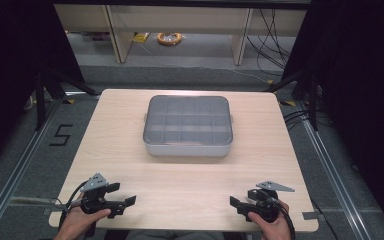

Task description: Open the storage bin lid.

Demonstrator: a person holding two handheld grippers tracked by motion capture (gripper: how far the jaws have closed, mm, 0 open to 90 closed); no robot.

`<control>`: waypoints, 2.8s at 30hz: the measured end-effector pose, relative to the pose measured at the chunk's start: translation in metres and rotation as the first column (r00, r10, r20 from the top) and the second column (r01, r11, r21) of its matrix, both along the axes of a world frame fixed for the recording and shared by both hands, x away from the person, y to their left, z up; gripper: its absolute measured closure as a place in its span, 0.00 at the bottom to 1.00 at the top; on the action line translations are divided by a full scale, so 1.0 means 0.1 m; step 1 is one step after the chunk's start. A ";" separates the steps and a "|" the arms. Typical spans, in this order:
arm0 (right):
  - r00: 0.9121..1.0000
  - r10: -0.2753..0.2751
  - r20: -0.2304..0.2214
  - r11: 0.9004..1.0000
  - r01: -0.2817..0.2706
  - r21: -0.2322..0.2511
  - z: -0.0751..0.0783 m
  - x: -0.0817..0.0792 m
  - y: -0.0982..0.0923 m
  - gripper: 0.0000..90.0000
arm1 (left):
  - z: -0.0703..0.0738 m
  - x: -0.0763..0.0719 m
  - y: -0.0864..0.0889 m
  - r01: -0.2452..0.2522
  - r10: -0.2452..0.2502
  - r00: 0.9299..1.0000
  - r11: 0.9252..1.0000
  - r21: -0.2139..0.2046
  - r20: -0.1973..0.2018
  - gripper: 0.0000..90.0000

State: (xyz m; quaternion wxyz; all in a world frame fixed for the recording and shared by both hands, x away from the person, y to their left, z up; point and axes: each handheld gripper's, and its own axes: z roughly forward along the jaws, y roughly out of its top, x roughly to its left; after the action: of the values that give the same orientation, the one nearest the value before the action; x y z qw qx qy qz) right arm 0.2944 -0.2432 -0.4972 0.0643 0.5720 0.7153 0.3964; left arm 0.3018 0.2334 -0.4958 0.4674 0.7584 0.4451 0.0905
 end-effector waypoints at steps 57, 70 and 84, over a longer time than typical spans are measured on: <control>0.996 -0.059 0.065 0.985 0.048 0.165 0.18 0.46 -0.25 0.32 | 0.08 0.44 0.08 -0.084 0.077 0.994 0.992 -0.100 -0.072 0.16; 0.994 -0.068 0.084 0.978 0.050 0.204 0.34 0.78 -0.23 0.35 | 0.13 0.61 0.04 -0.085 0.076 0.994 0.990 -0.116 -0.083 0.17; 0.991 -0.118 0.066 0.960 0.097 0.262 0.44 1.11 -0.29 0.38 | 0.22 0.89 -0.01 -0.097 0.085 0.993 0.985 -0.146 -0.083 0.16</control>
State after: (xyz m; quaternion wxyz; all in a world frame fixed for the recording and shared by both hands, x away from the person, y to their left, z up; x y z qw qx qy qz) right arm 0.4056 -0.2720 -0.4529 0.0396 0.5971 0.6223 0.5046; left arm 0.3911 0.2324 -0.4739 0.5009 0.7029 0.5026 0.0489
